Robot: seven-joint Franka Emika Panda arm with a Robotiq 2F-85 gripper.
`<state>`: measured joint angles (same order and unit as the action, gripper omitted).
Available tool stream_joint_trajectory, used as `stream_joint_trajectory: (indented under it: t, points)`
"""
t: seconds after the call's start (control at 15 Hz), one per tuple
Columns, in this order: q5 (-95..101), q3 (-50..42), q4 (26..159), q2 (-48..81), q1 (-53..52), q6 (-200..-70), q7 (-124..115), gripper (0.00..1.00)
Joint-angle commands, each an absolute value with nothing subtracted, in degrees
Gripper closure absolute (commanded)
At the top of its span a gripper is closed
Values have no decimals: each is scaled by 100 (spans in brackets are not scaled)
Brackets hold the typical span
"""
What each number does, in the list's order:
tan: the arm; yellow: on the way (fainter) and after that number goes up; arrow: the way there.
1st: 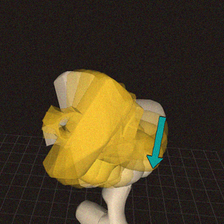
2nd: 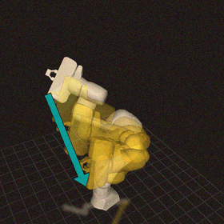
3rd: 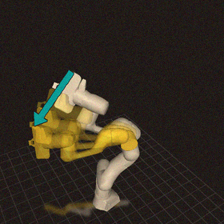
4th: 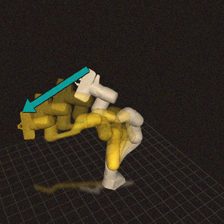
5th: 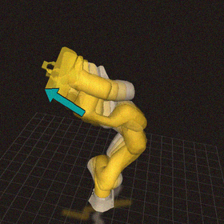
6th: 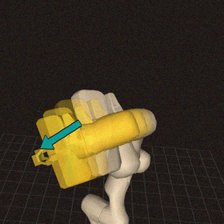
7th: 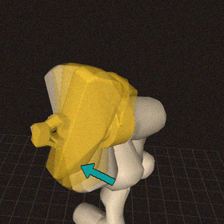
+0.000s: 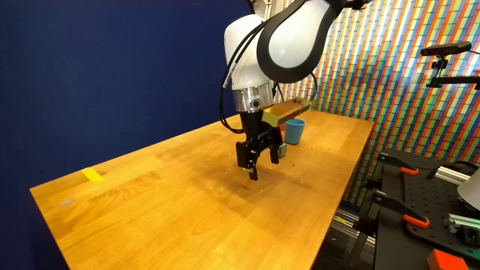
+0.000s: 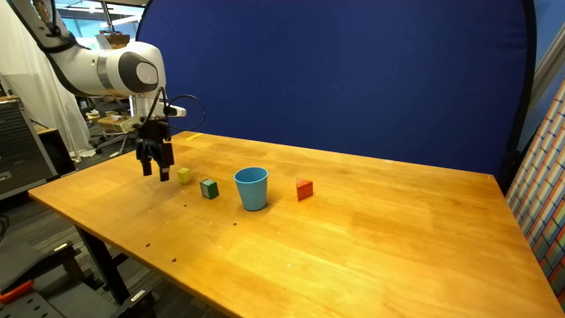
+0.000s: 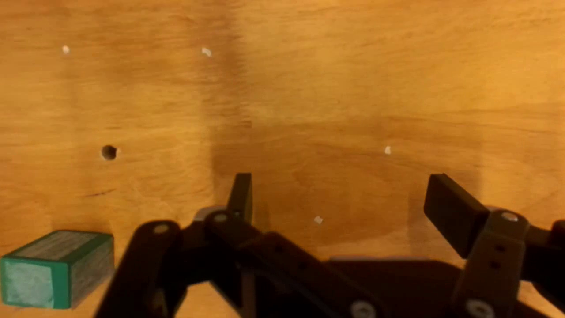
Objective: Put the yellow cube in the cup
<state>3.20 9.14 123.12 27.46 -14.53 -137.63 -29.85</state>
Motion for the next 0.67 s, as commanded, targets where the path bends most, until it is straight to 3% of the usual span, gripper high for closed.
stream_joint_trajectory:
  t: [0.0, 0.27, 0.33, 0.4, 0.6]
  points:
    - [311, 653, 11724, 3143, -1627, -13796, -2742, 0]
    - [395, 441, 11318, 3389, -1665, -13776, -2644, 0]
    - [473, 375, 11296, 3393, -1717, -13776, -2655, 25]
    - [485, 344, 11263, 3414, -1727, -13769, -2630, 26]
    - [517, 255, 11320, 3385, -1773, -13801, -2664, 49]
